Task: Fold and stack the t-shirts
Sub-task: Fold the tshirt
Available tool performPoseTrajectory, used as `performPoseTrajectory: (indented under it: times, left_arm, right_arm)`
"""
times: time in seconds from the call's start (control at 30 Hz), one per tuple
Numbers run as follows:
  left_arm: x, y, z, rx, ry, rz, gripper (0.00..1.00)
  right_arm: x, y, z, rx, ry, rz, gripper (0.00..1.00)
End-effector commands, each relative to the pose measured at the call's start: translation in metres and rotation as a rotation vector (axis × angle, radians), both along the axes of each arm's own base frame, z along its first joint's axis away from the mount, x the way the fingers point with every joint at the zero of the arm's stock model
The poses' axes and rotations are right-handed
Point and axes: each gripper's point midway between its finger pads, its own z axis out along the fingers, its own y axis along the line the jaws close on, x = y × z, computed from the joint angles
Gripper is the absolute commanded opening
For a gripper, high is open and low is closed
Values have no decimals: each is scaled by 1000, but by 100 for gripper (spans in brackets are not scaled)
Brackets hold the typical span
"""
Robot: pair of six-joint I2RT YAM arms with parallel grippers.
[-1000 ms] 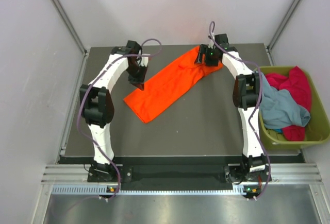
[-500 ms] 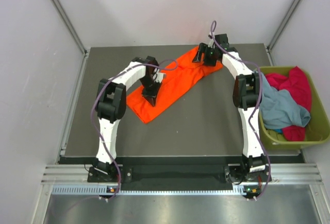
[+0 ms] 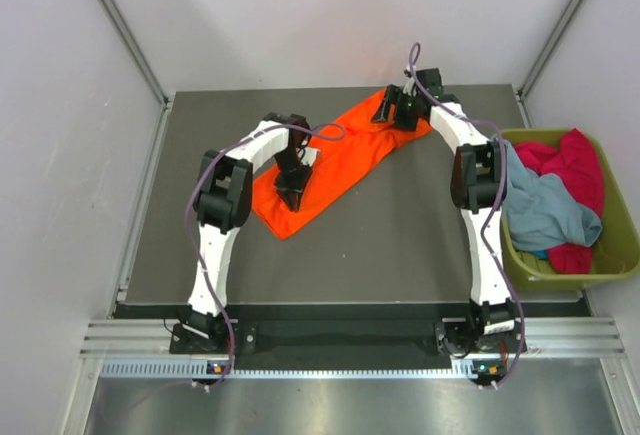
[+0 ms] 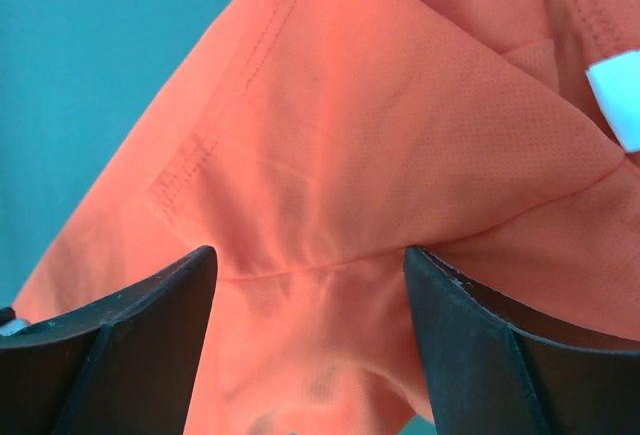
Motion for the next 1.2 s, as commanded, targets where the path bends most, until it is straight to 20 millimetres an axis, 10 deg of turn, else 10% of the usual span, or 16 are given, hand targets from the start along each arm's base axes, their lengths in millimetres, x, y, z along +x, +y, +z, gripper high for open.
performPoseTrajectory:
  times: [0.0, 0.33, 0.77, 0.97, 1.17]
  left_arm:
    - [19, 6, -30, 95, -65, -49, 24]
    - [-31, -33, -27, 110, -33, -192, 32]
    - [-55, -65, -17, 136, -81, -317, 34]
    - [-33, -65, -3, 177, -188, -335, 35]
    - [-33, -54, -2, 197, -188, -333, 35]
  right_arm:
    - [16, 1, 1, 62, -23, -15, 75]
    - [21, 32, -27, 168, 21, -12, 75]
    - [20, 86, -6, 255, -24, 52, 75]
    - [11, 71, 7, 221, -22, 56, 75]
    - [10, 16, 16, 134, -26, 3, 75]
